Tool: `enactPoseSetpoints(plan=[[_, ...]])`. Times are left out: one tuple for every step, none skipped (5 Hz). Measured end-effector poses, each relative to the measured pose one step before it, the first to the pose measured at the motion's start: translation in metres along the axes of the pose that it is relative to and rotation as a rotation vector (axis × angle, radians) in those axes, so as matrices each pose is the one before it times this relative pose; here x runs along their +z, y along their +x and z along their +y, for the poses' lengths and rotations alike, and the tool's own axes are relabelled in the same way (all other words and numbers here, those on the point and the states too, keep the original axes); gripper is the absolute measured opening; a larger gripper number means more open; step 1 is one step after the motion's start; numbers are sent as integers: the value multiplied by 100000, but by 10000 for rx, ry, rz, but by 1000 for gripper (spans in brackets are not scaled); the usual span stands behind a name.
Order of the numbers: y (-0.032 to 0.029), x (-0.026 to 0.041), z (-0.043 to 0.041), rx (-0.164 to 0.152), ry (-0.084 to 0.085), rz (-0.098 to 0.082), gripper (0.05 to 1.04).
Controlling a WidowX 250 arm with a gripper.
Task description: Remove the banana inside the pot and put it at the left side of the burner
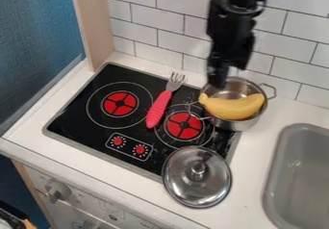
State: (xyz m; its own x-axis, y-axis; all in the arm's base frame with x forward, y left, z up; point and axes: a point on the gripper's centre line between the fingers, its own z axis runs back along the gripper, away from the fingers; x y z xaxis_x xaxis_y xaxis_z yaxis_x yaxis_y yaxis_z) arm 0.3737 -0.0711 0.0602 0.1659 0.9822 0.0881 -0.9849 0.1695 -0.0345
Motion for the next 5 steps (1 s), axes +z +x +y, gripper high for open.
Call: enactPoseSetpoints(plan=[[-1262,-404,-236,372,375,-239,1001],[-611,-826,109,242,284,64,1001],[173,-910,-348,396,162,-238,1000],[-246,-161,-437,314,1,162,1000],[259,-1262,5,348,325,28,1001]])
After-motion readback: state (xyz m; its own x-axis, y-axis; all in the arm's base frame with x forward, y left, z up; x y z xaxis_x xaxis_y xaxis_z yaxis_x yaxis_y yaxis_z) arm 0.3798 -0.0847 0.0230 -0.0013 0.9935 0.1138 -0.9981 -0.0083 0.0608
